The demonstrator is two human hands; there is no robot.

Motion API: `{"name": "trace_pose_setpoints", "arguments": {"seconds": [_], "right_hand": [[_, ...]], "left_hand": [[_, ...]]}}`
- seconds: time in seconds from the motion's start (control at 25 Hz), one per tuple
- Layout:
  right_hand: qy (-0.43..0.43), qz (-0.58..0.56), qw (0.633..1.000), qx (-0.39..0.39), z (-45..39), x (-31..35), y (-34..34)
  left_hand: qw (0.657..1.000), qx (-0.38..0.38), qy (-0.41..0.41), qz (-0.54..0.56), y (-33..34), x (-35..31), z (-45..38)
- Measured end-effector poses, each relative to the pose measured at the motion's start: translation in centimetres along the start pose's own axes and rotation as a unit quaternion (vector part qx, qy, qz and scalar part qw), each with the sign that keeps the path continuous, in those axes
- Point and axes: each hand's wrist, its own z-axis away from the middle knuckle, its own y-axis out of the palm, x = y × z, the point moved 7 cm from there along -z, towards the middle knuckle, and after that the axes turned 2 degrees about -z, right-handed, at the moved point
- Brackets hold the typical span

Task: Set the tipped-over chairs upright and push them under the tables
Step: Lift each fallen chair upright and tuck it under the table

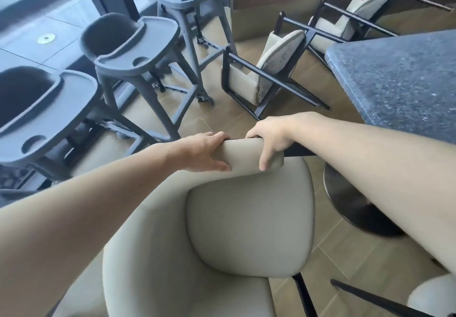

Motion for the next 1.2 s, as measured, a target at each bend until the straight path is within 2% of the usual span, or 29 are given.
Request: {"name": "trace_pose_setpoints", "arguments": {"seconds": [0.08, 0.16, 0.24, 0.32, 0.64, 0.76, 0.88, 1.0, 1.2], "right_hand": [[-0.002, -0.010, 1.000, -0.006, -1.3, -1.3, -1.3], [0.003, -0.017, 1.000, -0.013, -2.6, -2.3, -2.4], [0.013, -0.012, 0.999, -0.029, -3.6, -2.9, -3.8], [0.032, -0.006, 0.998, -0.052, -4.4, -3.8, -5.0], [0.052, -0.042, 0.981, -0.182, -7.4, -8.2, -6.9], [0.102, -0.002, 0.968, -0.230, -10.4, -9.2, -5.2], [0.159, 0.032, 0.936, -0.312, -12.2, -8.9, -4.5], [0.174, 0.012, 0.926, -0.335, -12.9, -9.4, -5.2], [0.277, -0.038, 0.893, -0.352, -15.9, -10.1, -5.4]], "left_hand": [[0.994, -0.040, -0.060, -0.083, -0.4, 0.8, -1.1], [0.983, -0.100, -0.100, -0.120, -1.2, 1.2, -2.4], [0.973, -0.167, -0.105, -0.118, -1.9, 1.2, -3.4], [0.965, -0.202, -0.104, -0.132, -2.1, 1.4, -4.2], [0.941, -0.219, -0.135, -0.220, -4.5, 3.7, -10.2], [0.935, -0.247, -0.130, -0.217, -5.1, 5.0, -13.2], [0.933, -0.260, -0.123, -0.215, -5.6, 6.1, -15.1], [0.931, -0.269, -0.117, -0.216, -5.9, 6.8, -16.1], [0.942, -0.260, -0.086, -0.195, -7.0, 8.4, -19.7]]}}
